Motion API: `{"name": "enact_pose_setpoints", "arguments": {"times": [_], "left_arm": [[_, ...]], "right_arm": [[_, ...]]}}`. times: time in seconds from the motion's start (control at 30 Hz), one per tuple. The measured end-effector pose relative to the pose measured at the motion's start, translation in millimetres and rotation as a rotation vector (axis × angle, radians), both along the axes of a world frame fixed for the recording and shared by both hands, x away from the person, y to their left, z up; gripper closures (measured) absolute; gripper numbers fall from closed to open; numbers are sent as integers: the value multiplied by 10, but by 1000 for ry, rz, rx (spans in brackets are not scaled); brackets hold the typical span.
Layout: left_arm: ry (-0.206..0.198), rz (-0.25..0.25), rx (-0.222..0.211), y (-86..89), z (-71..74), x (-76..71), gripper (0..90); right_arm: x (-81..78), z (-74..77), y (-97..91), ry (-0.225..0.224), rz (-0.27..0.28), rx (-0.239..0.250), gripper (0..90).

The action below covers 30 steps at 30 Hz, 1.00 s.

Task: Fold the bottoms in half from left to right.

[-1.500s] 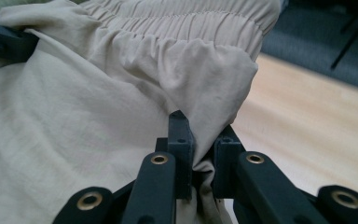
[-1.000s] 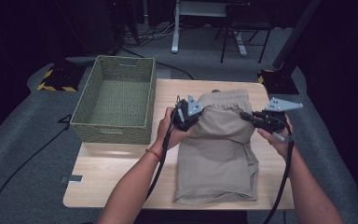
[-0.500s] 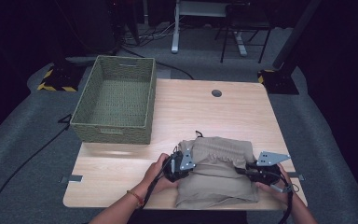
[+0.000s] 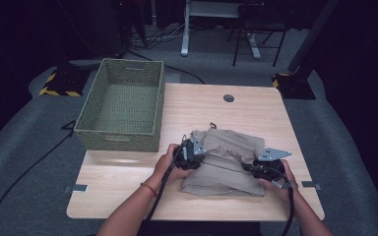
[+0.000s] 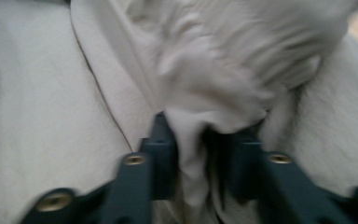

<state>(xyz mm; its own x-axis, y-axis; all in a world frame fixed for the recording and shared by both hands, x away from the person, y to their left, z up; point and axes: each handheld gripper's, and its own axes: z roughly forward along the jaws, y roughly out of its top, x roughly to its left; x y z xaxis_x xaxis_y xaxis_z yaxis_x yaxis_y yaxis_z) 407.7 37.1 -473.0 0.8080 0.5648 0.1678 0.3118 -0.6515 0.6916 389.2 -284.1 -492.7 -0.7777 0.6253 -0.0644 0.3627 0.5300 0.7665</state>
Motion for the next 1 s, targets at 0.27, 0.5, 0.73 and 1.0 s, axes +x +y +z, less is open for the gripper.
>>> {"name": "enact_pose_setpoints", "arguments": {"times": [0.27,0.5,0.73,1.0], "left_arm": [[19,-188,-56,184,156,-652,561],[96,-259,-17,72,-64,-862,639],[133,-233,-26,66,-204,-819,672],[121,-203,-45,71,-225,-841,662]], "right_arm": [[-98,525,-298,-101,-88,106,338],[308,661,-118,-48,-103,91,239],[583,303,165,112,-48,2,251],[148,482,133,-28,84,76,368]]}}
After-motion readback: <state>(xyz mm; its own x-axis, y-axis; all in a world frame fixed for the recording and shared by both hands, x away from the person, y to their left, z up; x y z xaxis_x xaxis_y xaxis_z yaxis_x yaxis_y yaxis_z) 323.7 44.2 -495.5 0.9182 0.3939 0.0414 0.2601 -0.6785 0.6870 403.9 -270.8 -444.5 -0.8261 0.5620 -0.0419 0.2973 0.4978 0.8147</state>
